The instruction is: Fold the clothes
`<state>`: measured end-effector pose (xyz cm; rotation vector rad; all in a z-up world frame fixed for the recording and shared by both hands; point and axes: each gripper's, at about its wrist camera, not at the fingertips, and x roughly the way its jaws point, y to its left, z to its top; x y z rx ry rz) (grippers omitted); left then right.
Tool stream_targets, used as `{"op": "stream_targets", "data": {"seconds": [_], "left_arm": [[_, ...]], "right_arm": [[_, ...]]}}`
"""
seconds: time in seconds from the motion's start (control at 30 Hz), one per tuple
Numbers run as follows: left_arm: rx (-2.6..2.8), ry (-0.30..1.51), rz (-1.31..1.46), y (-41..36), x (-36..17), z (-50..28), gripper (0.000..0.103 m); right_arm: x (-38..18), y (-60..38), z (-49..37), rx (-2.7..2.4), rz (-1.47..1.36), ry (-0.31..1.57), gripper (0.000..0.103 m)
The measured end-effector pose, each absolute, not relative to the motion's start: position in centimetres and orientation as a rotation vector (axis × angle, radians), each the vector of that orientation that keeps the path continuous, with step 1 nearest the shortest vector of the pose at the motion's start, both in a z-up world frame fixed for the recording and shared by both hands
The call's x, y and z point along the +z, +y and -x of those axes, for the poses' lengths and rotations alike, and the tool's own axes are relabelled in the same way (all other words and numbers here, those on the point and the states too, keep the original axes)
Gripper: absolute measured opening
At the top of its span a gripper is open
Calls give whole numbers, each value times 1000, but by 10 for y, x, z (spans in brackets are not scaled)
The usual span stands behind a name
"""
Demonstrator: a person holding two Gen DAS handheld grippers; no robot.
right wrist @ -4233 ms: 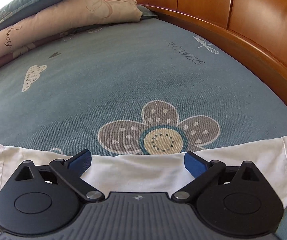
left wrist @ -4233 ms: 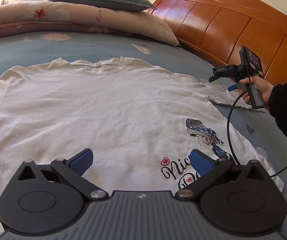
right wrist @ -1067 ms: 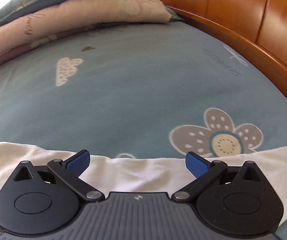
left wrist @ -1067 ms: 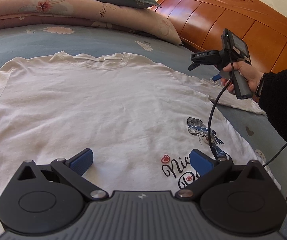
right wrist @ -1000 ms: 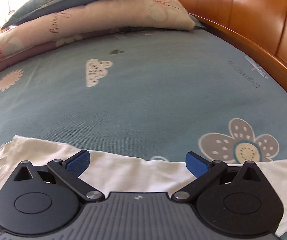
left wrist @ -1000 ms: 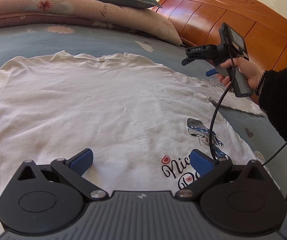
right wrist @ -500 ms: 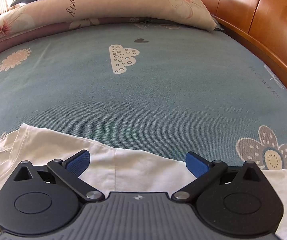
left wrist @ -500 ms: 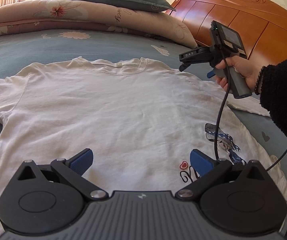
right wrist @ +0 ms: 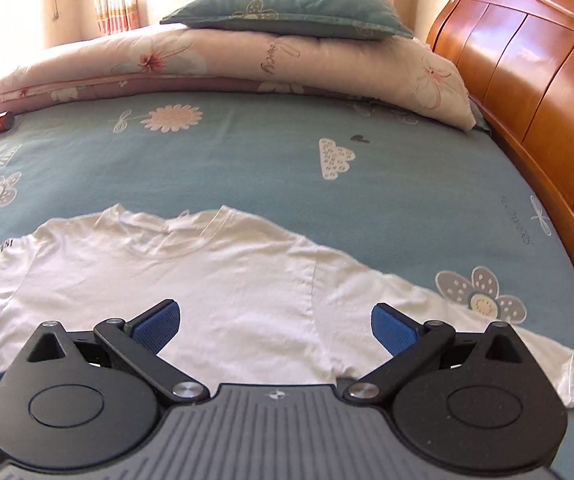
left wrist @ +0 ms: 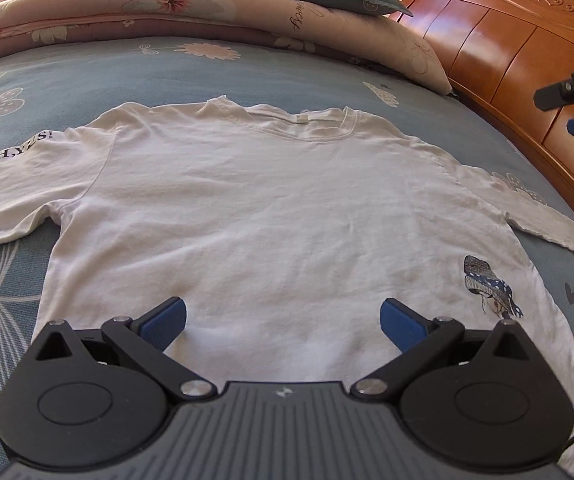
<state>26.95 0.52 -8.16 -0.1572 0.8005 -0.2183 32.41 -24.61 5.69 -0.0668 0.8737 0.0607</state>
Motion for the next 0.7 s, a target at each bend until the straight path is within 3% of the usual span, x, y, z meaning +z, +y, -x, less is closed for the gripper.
{"op": "stream_targets", "data": {"seconds": [0.3, 0.7], "left_arm": [[-200, 829, 231, 15, -81, -271, 102], [-221, 810, 175, 2, -78, -263, 102]], "right_arm": [[-54, -188, -250, 66, 111, 1022, 103], [-81, -193, -172, -4, -8, 924, 103]]}}
